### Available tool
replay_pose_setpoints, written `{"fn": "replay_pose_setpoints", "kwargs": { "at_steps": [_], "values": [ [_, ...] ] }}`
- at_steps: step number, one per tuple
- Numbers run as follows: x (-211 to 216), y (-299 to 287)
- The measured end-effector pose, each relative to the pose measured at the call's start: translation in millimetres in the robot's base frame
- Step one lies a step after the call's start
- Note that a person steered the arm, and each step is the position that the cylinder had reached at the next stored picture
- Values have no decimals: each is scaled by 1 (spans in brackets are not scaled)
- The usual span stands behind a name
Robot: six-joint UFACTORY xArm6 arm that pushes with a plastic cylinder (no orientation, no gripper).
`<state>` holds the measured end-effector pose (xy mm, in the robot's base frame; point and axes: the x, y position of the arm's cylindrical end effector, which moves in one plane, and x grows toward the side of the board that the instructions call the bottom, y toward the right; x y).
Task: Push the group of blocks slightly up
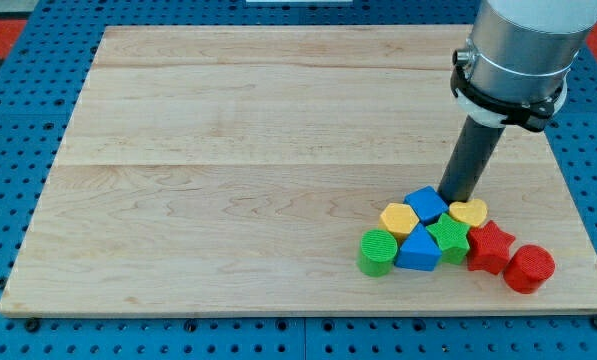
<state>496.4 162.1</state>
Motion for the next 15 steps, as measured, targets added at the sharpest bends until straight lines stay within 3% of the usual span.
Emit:
{"fn": "replay_pose_setpoints", "kwargs": {
  "at_steps": [1,3,4,5,6,7,8,10,12,15],
  "values": [
    [0,0],
    [-82,-1],
    [-84,66],
    [-41,116],
    [36,146],
    [82,141],
    [94,102],
    [119,90],
    [51,11],
    [27,-8]
  ]
}}
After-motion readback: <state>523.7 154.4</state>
